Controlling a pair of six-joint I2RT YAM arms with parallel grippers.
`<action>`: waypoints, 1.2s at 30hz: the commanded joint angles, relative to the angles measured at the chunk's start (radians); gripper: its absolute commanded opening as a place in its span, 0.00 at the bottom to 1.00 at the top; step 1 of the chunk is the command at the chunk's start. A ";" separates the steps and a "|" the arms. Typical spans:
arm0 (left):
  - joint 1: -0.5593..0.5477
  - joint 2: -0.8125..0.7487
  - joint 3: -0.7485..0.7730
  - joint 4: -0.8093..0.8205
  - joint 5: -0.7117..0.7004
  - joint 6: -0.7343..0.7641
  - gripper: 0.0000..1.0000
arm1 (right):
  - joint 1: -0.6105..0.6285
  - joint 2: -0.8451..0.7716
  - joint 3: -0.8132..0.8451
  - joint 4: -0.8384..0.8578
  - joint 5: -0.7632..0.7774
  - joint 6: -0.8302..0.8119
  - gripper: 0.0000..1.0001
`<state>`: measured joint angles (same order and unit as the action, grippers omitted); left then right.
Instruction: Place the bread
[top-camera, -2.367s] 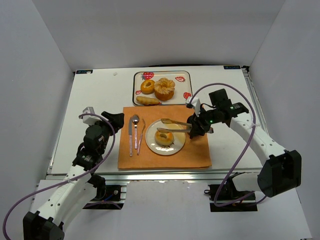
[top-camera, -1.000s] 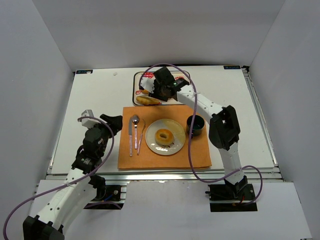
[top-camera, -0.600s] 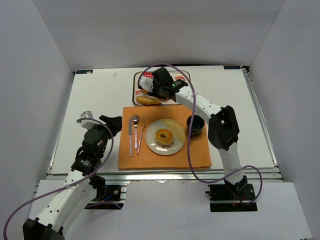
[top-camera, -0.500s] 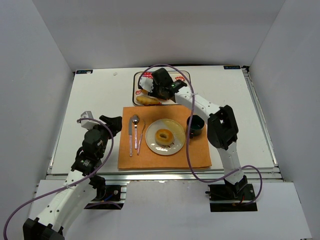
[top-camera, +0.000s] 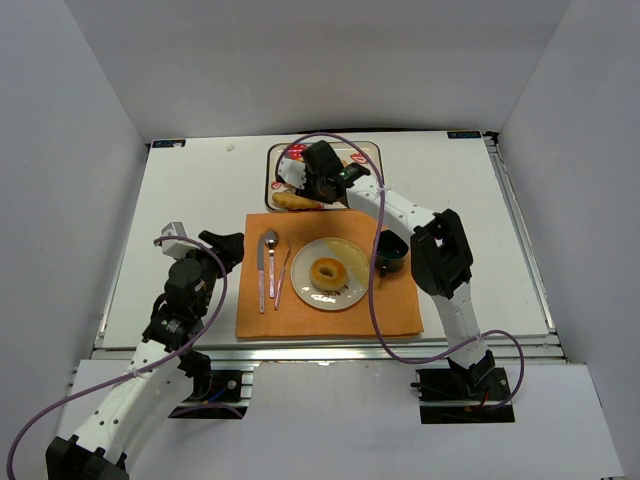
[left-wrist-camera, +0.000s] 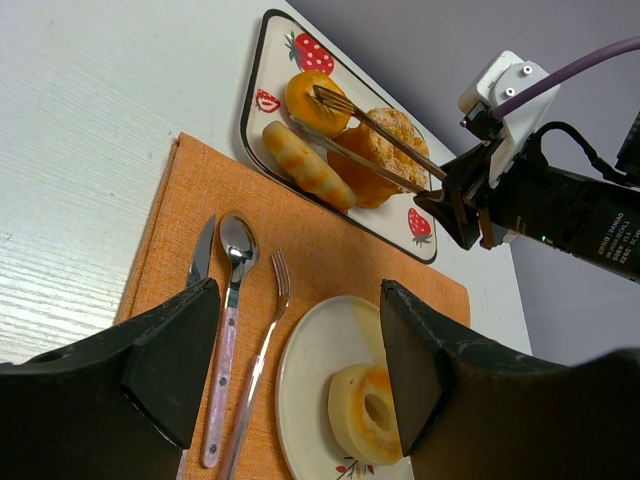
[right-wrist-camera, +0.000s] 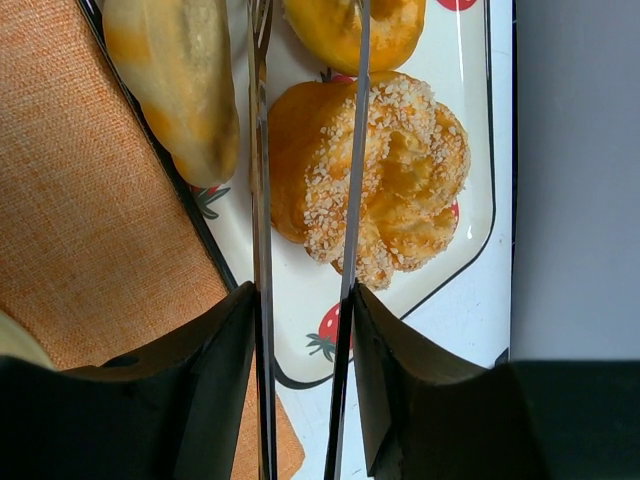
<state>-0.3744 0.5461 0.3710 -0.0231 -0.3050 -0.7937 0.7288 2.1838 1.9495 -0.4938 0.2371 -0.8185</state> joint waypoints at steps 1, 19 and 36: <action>0.003 -0.002 -0.003 0.006 -0.006 0.011 0.75 | 0.006 -0.003 0.015 0.037 0.024 0.009 0.47; 0.003 -0.008 0.028 -0.023 -0.014 0.005 0.74 | -0.008 -0.129 -0.004 0.054 -0.166 0.128 0.05; 0.003 0.002 0.022 0.005 0.003 -0.002 0.61 | -0.135 -0.821 -0.665 -0.052 -0.617 0.116 0.00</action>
<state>-0.3744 0.5461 0.3752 -0.0406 -0.3073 -0.7979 0.5888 1.4616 1.3891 -0.4782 -0.2642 -0.6525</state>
